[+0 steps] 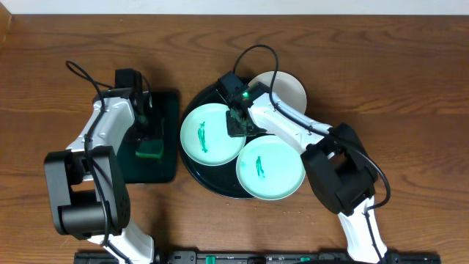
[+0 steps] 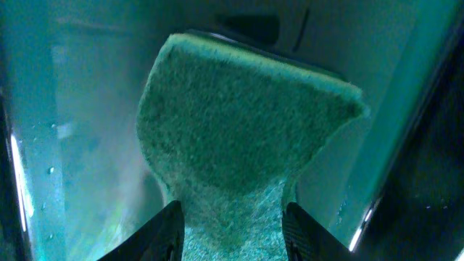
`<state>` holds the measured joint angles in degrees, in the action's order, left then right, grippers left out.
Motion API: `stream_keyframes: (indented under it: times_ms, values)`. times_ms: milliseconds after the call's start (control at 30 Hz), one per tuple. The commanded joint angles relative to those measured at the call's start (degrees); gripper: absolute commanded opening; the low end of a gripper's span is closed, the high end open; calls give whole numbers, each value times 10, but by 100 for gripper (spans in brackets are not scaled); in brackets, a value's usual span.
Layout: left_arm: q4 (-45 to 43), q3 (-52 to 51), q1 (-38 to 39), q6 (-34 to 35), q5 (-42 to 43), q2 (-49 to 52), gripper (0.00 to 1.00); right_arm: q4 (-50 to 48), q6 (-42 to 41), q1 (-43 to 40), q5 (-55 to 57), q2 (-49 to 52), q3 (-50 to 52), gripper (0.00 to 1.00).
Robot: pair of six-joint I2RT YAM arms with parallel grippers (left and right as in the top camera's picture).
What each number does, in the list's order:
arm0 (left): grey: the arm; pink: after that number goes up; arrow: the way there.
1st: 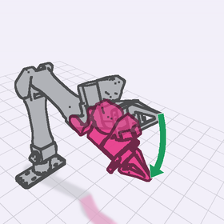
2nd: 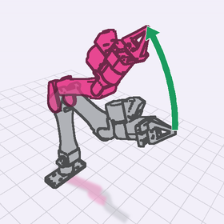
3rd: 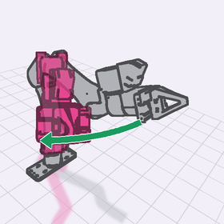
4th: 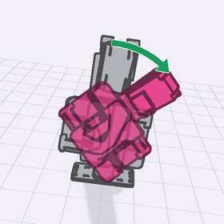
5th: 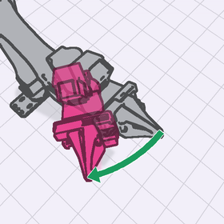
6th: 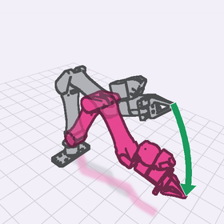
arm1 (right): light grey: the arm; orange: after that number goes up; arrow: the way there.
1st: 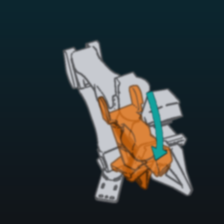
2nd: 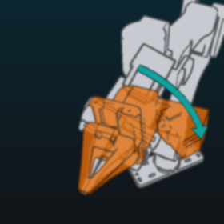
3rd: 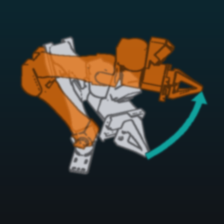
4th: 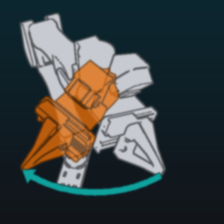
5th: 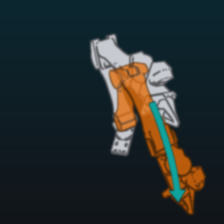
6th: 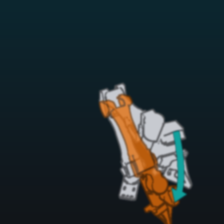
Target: Clean dirty plates on tray and stack at the side
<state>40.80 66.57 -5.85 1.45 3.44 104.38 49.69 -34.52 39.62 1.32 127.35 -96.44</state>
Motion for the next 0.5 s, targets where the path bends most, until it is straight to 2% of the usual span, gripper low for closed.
stream_keyframes:
  times_ms: [0, 200, 233, 267, 300, 333, 467]
  values:
    - [-12, 10, -2, 9, 10, 8, 45, -6, -3, 6, -3, 22, 2, 4]
    - [-15, 10, -2, 26, -2, 47, 45, -6, -3, 6, -3, 22, 2, 4]
    - [-15, 10, -2, 37, -11, 57, 42, -6, -3, 7, -3, 22, 2, 4]
    - [-15, 10, -2, 38, -13, 64, 33, -7, -3, 7, -3, 22, 2, 4]
    - [-15, 10, -2, 38, -13, 68, 17, -7, -3, 7, -3, 22, 2, 4]
    - [-15, 10, -2, 38, -13, 69, 7, -7, -3, 7, -3, 22, 2, 4]
    - [-14, 13, -2, 38, -13, 56, 7, -9, -3, 7, -3, 22, 2, 1]
